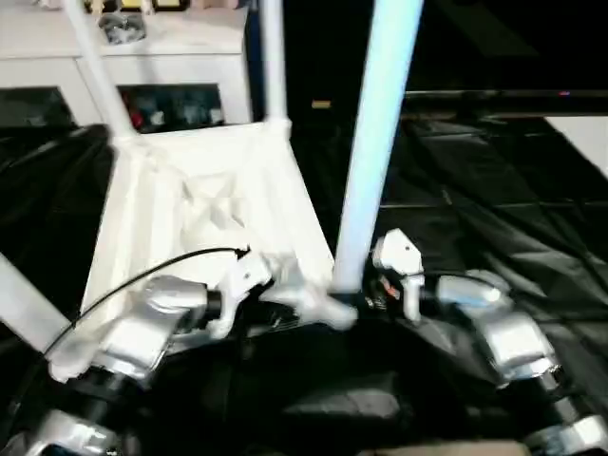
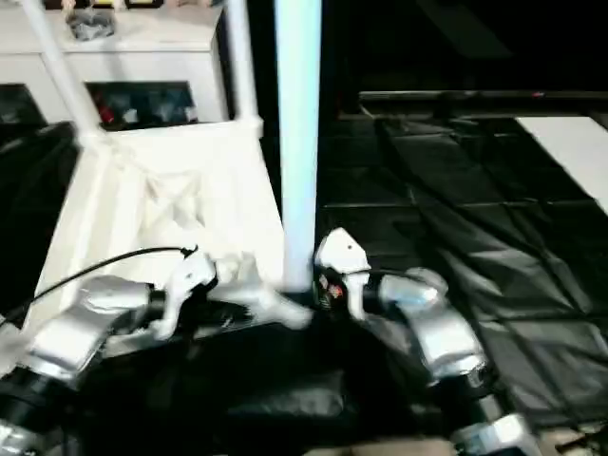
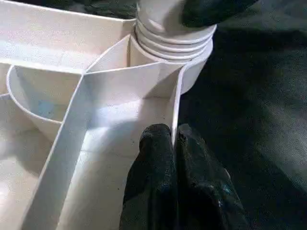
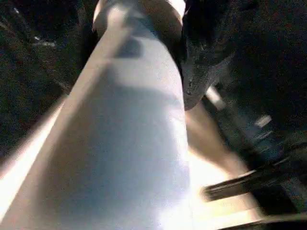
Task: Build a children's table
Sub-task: Rotate leg to tighten
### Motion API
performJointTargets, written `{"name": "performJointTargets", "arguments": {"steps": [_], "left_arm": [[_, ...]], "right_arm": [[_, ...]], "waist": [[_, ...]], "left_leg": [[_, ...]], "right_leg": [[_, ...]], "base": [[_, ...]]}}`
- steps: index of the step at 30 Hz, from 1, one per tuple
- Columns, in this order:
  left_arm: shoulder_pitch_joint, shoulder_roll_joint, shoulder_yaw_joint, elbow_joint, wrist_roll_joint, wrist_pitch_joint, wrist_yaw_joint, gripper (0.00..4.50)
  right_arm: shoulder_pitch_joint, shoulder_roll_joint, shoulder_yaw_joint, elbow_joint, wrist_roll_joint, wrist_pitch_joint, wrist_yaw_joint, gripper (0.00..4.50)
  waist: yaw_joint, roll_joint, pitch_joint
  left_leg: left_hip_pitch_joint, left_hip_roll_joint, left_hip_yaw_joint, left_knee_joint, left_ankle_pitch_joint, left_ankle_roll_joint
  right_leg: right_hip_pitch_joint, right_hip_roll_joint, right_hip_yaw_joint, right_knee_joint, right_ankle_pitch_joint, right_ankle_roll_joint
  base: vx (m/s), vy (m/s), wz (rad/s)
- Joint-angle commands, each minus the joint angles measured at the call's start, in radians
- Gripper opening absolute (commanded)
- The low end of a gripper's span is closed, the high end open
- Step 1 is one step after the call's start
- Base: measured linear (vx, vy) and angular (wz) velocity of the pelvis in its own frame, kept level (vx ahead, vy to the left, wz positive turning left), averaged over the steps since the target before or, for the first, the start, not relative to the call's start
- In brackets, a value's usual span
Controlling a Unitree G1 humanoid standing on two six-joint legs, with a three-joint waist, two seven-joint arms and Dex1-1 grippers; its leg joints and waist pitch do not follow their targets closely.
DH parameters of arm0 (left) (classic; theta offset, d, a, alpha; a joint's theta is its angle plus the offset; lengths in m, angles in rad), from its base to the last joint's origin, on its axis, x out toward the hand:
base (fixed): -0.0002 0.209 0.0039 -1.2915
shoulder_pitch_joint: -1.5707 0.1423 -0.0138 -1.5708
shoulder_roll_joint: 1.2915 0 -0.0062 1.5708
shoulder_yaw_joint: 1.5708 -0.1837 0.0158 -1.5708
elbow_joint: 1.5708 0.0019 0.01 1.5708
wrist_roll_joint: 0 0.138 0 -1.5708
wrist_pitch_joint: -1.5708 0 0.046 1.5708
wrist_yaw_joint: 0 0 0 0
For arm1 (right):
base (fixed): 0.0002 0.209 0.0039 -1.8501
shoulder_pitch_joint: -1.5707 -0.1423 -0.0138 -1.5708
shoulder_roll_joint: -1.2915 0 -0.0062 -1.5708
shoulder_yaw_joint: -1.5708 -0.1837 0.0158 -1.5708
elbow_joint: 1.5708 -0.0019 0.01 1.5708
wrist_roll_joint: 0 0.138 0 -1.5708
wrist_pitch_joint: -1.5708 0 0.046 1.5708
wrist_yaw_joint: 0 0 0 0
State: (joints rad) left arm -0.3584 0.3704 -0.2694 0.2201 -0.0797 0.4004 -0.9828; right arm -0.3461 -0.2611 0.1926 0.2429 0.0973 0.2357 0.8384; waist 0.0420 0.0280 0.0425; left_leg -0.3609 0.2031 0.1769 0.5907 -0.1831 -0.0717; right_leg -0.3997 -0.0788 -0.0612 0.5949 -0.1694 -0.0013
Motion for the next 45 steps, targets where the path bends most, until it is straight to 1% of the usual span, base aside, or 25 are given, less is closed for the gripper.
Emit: {"name": "performJointTargets", "arguments": {"steps": [1, 3, 4, 5, 6, 8, 9, 10, 12, 13, 15, 17, 18, 20, 22, 23, 26, 27, 29, 31, 33, 36, 38, 44, 45], "left_arm": [[-0.013, -0.107, 0.038, -0.049, -0.014, 0.041, 0.189, 0.00], [-0.011, -0.141, 0.035, -0.055, -0.008, 0.056, 0.231, 0.00], [-0.011, -0.164, 0.031, -0.064, -0.007, 0.069, 0.251, 0.00], [-0.008, -0.192, 0.023, -0.071, -0.009, 0.078, 0.269, 0.00], [-0.003, -0.221, 0.008, -0.080, -0.011, 0.086, 0.270, 0.00], [0.002, -0.240, -0.011, -0.090, -0.013, 0.092, 0.260, 0.00], [0.002, -0.240, -0.011, -0.090, -0.013, 0.092, 0.260, 0.00], [0.006, -0.246, -0.029, -0.099, -0.015, 0.096, 0.241, 0.00], [0.008, -0.213, -0.036, -0.110, -0.026, 0.105, 0.195, 0.00], [0.008, -0.196, -0.036, -0.115, -0.031, 0.104, 0.174, 0.00], [0.011, -0.167, -0.031, -0.132, -0.036, 0.111, 0.145, 0.00], [0.015, -0.143, -0.029, -0.145, -0.045, 0.108, 0.112, 0.00], [0.016, -0.137, -0.029, -0.148, -0.048, 0.107, 0.102, 0.00], [0.019, -0.105, -0.028, -0.149, -0.057, 0.076, 0.048, 0.00], [0.018, -0.085, -0.025, -0.152, -0.064, 0.074, 0.017, 0.00], [0.014, -0.043, -0.017, -0.158, -0.089, 0.067, -0.061, 0.00], [0.007, -0.010, -0.019, -0.153, -0.098, 0.054, -0.115, 0.00], [0.002, 0.004, -0.019, -0.145, -0.099, 0.050, -0.134, 0.00], [-0.009, 0.030, -0.022, -0.130, -0.103, 0.039, -0.176, 0.00], [-0.017, 0.044, -0.022, -0.120, -0.105, 0.031, -0.197, 0.00], [-0.029, 0.058, -0.023, -0.099, -0.102, 0.019, -0.213, 0.00], [-0.033, 0.062, -0.023, -0.087, -0.098, 0.011, -0.214, 0.00], [-0.034, 0.063, -0.019, -0.086, -0.101, 0.009, -0.219, 0.00], [-0.033, 0.064, -0.021, -0.076, -0.100, 0.001, -0.232, 0.00], [-0.035, 0.063, -0.022, -0.074, -0.101, 0.000, -0.231, 0.00]], "right_arm": [[0.039, 0.084, 0.076, 0.039, -0.064, 0.069, -0.119, 1.98], [0.041, 0.117, 0.073, 0.048, -0.081, 0.088, -0.183, 1.98], [0.039, 0.138, 0.074, 0.053, -0.093, 0.108, -0.220, 1.98], [0.035, 0.161, 0.078, 0.061, -0.102, 0.118, -0.252, 1.98], [0.031, 0.180, 0.090, 0.063, -0.112, 0.113, -0.273, 1.98], [0.029, 0.198, 0.087, 0.058, -0.095, 0.114, -0.271, 1.98], [0.029, 0.198, 0.087, 0.058, -0.095, 0.114, -0.271, 1.98], [0.027, 0.208, 0.076, 0.042, -0.062, 0.121, -0.247, 2.33], [0.025, 0.166, 0.060, -0.004, -0.011, 0.148, -0.162, 2.68], [0.023, 0.139, 0.058, -0.022, 0.006, 0.160, -0.120, 2.77], [0.023, 0.083, 0.057, -0.057, 0.026, 0.183, -0.047, 2.89], [0.022, 0.042, 0.053, -0.078, 0.044, 0.201, 0.005, 3.13], [0.021, 0.033, 0.052, -0.082, 0.051, 0.205, 0.018, 3.18], [0.010, -0.006, 0.035, -0.079, 0.069, 0.224, 0.062, 3.35], [0.004, -0.031, 0.031, -0.081, 0.079, 0.233, 0.095, 3.58], [-0.003, -0.094, 0.044, -0.089, 0.097, 0.264, 0.183, 3.64], [-0.004, -0.141, 0.069, -0.092, 0.086, 0.263, 0.244, 3.99], [-0.005, -0.158, 0.083, -0.089, 0.072, 0.253, 0.266, 4.05], [-0.008, -0.173, 0.101, -0.072, 0.046, 0.223, 0.282, 4.05], [-0.016, -0.166, 0.104, -0.057, 0.036, 0.209, 0.270, 4.05], [-0.026, -0.157, 0.114, -0.047, 0.037, 0.206, 0.262, 4.05], [-0.032, -0.146, 0.117, -0.040, 0.040, 0.200, 0.252, 3.71], [-0.039, -0.133, 0.111, -0.033, 0.048, 0.196, 0.244, 3.66], [-0.047, -0.134, 0.117, -0.023, 0.046, 0.186, 0.256, 3.14], [-0.047, -0.136, 0.118, -0.021, 0.047, 0.185, 0.258, 3.14]], "waist": [[-0.009, -0.013, -0.041], [-0.021, -0.013, -0.038], [-0.023, -0.006, -0.038], [-0.034, -0.009, -0.040], [-0.037, -0.005, -0.040], [-0.049, -0.006, -0.043], [-0.054, -0.008, -0.043], [-0.058, 0.000, -0.043], [-0.067, -0.001, -0.044], [-0.066, -0.002, -0.046], [-0.062, 0.008, -0.051], [-0.054, 0.006, -0.057], [-0.052, 0.005, -0.058], [-0.050, 0.008, -0.060], [-0.044, 0.010, -0.064], [-0.040, 0.009, -0.066], [-0.024, 0.012, -0.069], [-0.023, 0.011, -0.069], [-0.009, 0.011, -0.069], [-0.008, 0.010, -0.068], [-0.010, 0.009, -0.064], [-0.010, 0.009, -0.060], [-0.013, 0.009, -0.058], [-0.011, 0.007, -0.059], [-0.011, 0.002, -0.059]], "left_leg": [[0.009, 0.014, -0.013, -0.079, -0.356, -0.016], [0.010, 0.008, -0.015, -0.076, -0.380, -0.021], [0.012, 0.005, -0.018, -0.076, -0.391, -0.021], [0.008, 0.000, -0.023, -0.075, -0.405, -0.019], [0.009, -0.001, -0.025, -0.076, -0.414, -0.016], [0.010, -0.003, -0.029, -0.077, -0.432, -0.002], [0.005, -0.003, -0.029, -0.080, -0.433, 0.009], [0.008, -0.002, -0.031, -0.081, -0.446, 0.014], [0.010, -0.003, -0.031, -0.080, -0.458, 0.022], [0.008, -0.001, -0.031, -0.080, -0.451, 0.031], [0.007, 0.003, -0.029, -0.082, -0.429, 0.042], [0.003, 0.008, -0.021, -0.080, -0.370, 0.058], [0.001, 0.009, -0.020, -0.080, -0.353, 0.062], [-0.004, 0.009, -0.018, -0.079, -0.313, 0.072], [-0.003, 0.012, -0.014, -0.074, -0.271, 0.079], [-0.002, 0.012, -0.012, -0.071, -0.249, 0.085], [0.005, 0.018, -0.007, -0.066, -0.207, 0.094], [-0.002, 0.017, -0.006, -0.066, -0.176, 0.098], [0.002, 0.019, -0.004, -0.065, -0.159, 0.095], [0.000, 0.019, -0.004, -0.067, -0.162, 0.089], [0.002, 0.019, -0.005, -0.071, -0.207, 0.070], [0.007, 0.019, -0.006, -0.075, -0.267, 0.040], [0.004, 0.019, -0.008, -0.077, -0.283, 0.028], [0.002, 0.018, -0.009, -0.075, -0.272, 0.025], [0.002, 0.019, -0.008, -0.075, -0.269, 0.027]], "right_leg": [[0.029, -0.052, 0.027, -0.101, -0.582, -0.091], [0.026, -0.051, 0.022, -0.112, -0.646, -0.059], [0.025, -0.052, 0.018, -0.116, -0.670, -0.048], [0.028, -0.051, 0.010, -0.123, -0.697, -0.022], [0.027, -0.051, 0.008, -0.126, -0.698, -0.017], [0.027, -0.051, 0.001, -0.132, -0.691, -0.010], [0.029, -0.050, 0.002, -0.132, -0.674, -0.011], [0.024, -0.051, 0.004, -0.132, -0.674, -0.015], [0.022, -0.049, 0.006, -0.132, -0.667, -0.020], [0.023, -0.049, 0.010, -0.128, -0.642, -0.028], [0.027, -0.050, 0.018, -0.121, -0.585, -0.048], [0.030, -0.048, 0.027, -0.108, -0.454, -0.106], [0.031, -0.049, 0.028, -0.104, -0.426, -0.120], [0.036, -0.050, 0.028, -0.097, -0.368, -0.152], [0.039, -0.052, 0.030, -0.089, -0.311, -0.183], [0.043, -0.050, 0.029, -0.084, -0.275, -0.198], [0.040, -0.049, 0.030, -0.077, -0.208, -0.225], [0.044, -0.048, 0.030, -0.069, -0.170, -0.236], [0.043, -0.049, 0.030, -0.063, -0.144, -0.246], [0.046, -0.050, 0.030, -0.062, -0.149, -0.245], [0.044, -0.050, 0.031, -0.068, -0.201, -0.236], [0.041, -0.052, 0.033, -0.074, -0.277, -0.217], [0.041, -0.053, 0.034, -0.076, -0.301, -0.206], [0.042, -0.052, 0.035, -0.074, -0.297, -0.201], [0.041, -0.052, 0.035, -0.074, -0.293, -0.202]], "base": [[0.000, 0.000, 0.00], [0.000, 0.000, 0.00], [0.000, 0.000, 0.00], [0.000, 0.000, 0.00], [0.000, 0.000, 0.00], [0.000, 0.000, 0.00], [0.000, 0.000, 0.00], [0.004, 0.051, -0.05], [0.000, 0.000, 0.00], [0.000, 0.000, 0.00], [0.000, 0.000, 0.00], [0.000, 0.000, 0.00], [0.000, 0.000, 0.00], [0.000, 0.000, 0.00], [0.000, 0.000, 0.00], [0.000, 0.000, 0.00], [0.000, 0.000, 0.00], [0.000, 0.000, 0.00], [0.000, 0.000, 0.00], [0.000, 0.000, 0.00], [0.000, 0.000, 0.00], [0.000, 0.000, 0.00], [0.000, 0.000, 0.00], [0.000, 0.000, 0.00], [0.000, 0.000, 0.00]]}}
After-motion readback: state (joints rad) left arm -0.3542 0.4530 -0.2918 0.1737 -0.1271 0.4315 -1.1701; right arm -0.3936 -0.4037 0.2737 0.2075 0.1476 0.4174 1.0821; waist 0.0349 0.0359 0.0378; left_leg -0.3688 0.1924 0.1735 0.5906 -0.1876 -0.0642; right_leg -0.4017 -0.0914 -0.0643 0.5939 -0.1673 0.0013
